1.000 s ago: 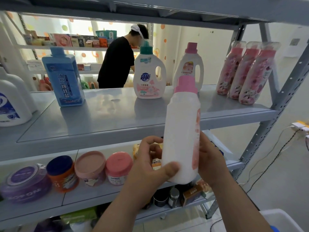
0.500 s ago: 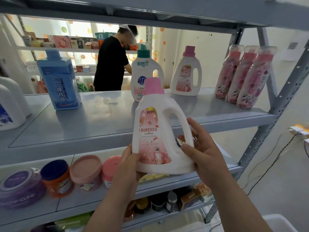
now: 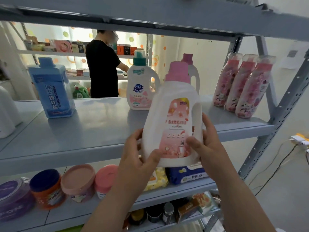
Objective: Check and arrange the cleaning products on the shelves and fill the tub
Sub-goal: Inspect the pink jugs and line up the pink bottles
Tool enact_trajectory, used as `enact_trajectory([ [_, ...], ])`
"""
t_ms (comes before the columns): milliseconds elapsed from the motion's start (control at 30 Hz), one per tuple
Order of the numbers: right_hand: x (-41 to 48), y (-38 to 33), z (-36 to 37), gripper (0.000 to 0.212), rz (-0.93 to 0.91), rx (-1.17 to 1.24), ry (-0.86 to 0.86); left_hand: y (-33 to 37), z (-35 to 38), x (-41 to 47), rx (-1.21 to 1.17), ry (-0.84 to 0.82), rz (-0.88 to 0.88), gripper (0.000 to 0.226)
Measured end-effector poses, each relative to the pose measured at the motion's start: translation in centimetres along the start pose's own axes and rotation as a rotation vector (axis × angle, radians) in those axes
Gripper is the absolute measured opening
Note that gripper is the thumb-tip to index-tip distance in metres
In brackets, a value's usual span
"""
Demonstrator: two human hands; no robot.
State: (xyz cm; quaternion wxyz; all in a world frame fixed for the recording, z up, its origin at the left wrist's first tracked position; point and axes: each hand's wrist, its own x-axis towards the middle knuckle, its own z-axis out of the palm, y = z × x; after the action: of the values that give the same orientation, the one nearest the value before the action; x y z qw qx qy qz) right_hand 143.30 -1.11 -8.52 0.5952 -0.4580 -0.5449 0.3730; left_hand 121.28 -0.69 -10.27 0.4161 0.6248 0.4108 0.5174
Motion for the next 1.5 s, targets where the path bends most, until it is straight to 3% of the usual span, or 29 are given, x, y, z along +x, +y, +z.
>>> enact_trajectory([
  [233, 5.8, -1.0, -5.6, 0.083, -0.083, -0.118, 0.138, 0.9, 5.4, 9.6, 0.309, -0.154, 0.111, 0.064],
  [367, 8.8, -0.3, -9.0, 0.098, -0.106, -0.22, 0.244, 1.1, 9.7, 15.1, 0.464, -0.206, 0.142, 0.06],
  [567, 13.6, 1.7, -12.7, 0.104, -0.178, -0.434, 0.348, 1.8, 15.1, 21.3, 0.46, -0.324, 0.073, 0.053],
  [833, 17.6, 3.1, -15.6, 0.11, -0.217, -0.435, 0.359, 0.1, 18.7, 27.2, 0.512, -0.412, 0.013, 0.058],
  [967, 18.6, 4.0, -17.0, 0.104, -0.234, -0.443, 0.314, 0.4, 18.6, 30.7, 0.529, -0.184, 0.001, 0.052],
  [1067, 19.0, 4.6, -17.9, 0.104, -0.227, -0.465, 0.312, 2.0, 18.8, 32.8, 0.553, 0.0, -0.014, 0.094],
  [1133, 19.1, 4.9, -18.5, 0.107, -0.238, -0.476, 0.323, 2.1, 18.9, 34.6, 0.458, 0.07, -0.078, 0.108],
  [1367, 18.6, 5.6, -19.6, 0.104, -0.239, -0.473, 0.4, 0.2, 19.2, 38.2, 0.262, 0.079, -0.279, 0.113],
  [1500, 18.5, 5.8, -20.0, 0.107, -0.217, -0.475, 0.419, -1.3, 19.3, 39.2, 0.429, 0.125, -0.264, 0.126],
])
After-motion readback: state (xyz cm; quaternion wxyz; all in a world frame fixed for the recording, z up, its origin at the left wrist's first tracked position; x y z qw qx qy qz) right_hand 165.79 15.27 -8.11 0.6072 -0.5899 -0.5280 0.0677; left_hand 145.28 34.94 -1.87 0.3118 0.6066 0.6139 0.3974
